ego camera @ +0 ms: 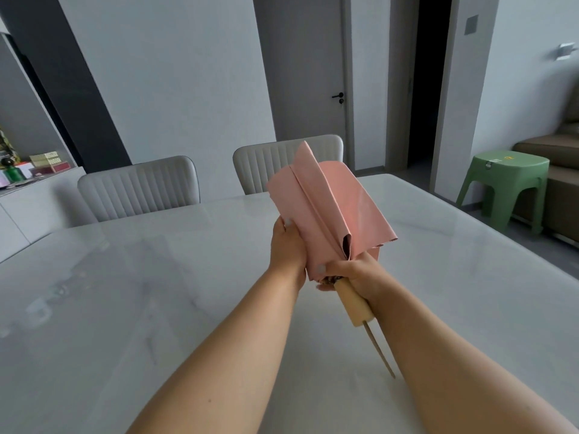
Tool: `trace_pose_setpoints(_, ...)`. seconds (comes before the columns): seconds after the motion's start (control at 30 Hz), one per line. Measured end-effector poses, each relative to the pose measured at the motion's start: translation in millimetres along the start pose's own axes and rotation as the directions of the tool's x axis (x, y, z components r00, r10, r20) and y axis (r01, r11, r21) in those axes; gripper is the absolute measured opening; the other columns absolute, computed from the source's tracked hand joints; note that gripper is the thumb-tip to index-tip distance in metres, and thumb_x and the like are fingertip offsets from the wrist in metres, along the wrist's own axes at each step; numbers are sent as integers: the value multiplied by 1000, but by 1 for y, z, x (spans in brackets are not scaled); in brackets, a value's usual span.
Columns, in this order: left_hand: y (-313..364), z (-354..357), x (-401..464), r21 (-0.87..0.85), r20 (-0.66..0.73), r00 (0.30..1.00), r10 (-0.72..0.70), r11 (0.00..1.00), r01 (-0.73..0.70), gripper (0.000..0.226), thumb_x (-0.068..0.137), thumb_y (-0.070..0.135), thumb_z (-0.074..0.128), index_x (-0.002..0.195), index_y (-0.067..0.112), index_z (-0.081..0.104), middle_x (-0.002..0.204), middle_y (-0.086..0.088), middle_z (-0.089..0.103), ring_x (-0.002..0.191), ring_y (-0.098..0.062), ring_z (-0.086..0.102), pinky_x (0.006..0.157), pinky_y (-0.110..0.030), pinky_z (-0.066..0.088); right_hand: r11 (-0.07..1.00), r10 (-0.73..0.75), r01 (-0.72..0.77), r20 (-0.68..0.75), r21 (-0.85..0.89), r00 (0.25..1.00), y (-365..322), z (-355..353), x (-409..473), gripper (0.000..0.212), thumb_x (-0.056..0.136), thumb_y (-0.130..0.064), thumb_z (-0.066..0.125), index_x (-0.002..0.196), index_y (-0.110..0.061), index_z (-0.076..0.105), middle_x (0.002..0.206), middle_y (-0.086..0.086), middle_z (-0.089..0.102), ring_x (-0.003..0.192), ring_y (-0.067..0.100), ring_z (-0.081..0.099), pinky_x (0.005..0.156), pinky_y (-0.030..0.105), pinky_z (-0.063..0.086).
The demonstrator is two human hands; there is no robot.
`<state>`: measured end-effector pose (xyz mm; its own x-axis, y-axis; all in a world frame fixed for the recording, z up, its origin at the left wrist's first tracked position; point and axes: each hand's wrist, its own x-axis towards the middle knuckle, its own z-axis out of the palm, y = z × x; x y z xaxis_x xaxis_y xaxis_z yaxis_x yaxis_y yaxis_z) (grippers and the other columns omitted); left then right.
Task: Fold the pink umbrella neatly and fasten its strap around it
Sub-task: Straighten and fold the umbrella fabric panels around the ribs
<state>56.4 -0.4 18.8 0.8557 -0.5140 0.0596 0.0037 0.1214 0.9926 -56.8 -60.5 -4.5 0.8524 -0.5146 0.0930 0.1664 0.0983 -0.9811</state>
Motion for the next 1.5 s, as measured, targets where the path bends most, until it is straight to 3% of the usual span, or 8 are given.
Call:
trace_pose_setpoints(0.33,-8,4,3,293,18,999,-45,955,37,39,106,32,22,119,19,57,105,-3,66,88,-16,62,64,-29,47,992,-21,22,-12,120,1000,-5,5,-3,29,77,22,59,95,-1,61,76,14,66,72,31,68,72,52,60)
trace_pose_setpoints(0.5,-19,-2,10,198,138,971,-195,966,166,37,103,43,31,114,31,63,116,-3,70,107,-25,66,93,-45,54,995,-21,28,-83,93,996,-3,4,-1,23,69,11,68,88,0,63,74,14,63,63,24,61,57,34,55)
trace_pose_setpoints(0.6,-2,-6,19,295,-7,996,-84,952,82,42,103,40,34,137,22,50,141,-4,54,126,-27,52,107,-43,42,991,-25,38,-101,127,995,-1,2,2,31,63,7,70,90,-4,59,78,14,62,71,30,60,56,35,51)
trace_pose_setpoints(0.83,105,0,45,466,14,939,344,829,-310,35,103,34,39,128,15,55,125,-2,58,112,-20,53,93,-28,41,999,-43,44,-56,18,998,1,-3,6,38,57,0,68,94,-1,58,77,12,60,67,25,59,53,32,48)
trace_pose_setpoints(0.93,136,7,54,580,100,948,302,757,-302,37,101,47,34,93,21,58,107,-2,55,98,-20,50,87,-28,36,998,-50,50,-5,-25,999,3,-2,6,40,57,0,69,95,3,58,78,15,58,66,26,56,51,31,46)
trace_pose_setpoints(1.07,148,0,64,664,49,991,124,737,-125,73,81,68,43,128,15,60,130,-4,59,118,-29,55,96,-34,38,998,-33,36,49,-56,998,4,1,6,51,56,-1,69,104,5,55,77,15,58,64,27,53,51,32,46)
trace_pose_setpoints(1.33,150,-15,74,513,47,992,119,849,-127,10,83,27,66,79,19,61,84,2,62,84,-15,58,81,-33,42,999,-38,41,72,-35,997,5,1,6,35,59,1,69,92,-5,58,65,3,61,58,20,53,50,30,46)
trace_pose_setpoints(1.5,136,-12,56,620,71,979,193,760,-195,44,79,49,58,120,33,56,117,0,59,97,-21,62,80,-32,53,999,-32,34,69,-23,997,4,2,4,35,59,0,70,92,-5,58,67,6,61,59,21,56,50,30,47)
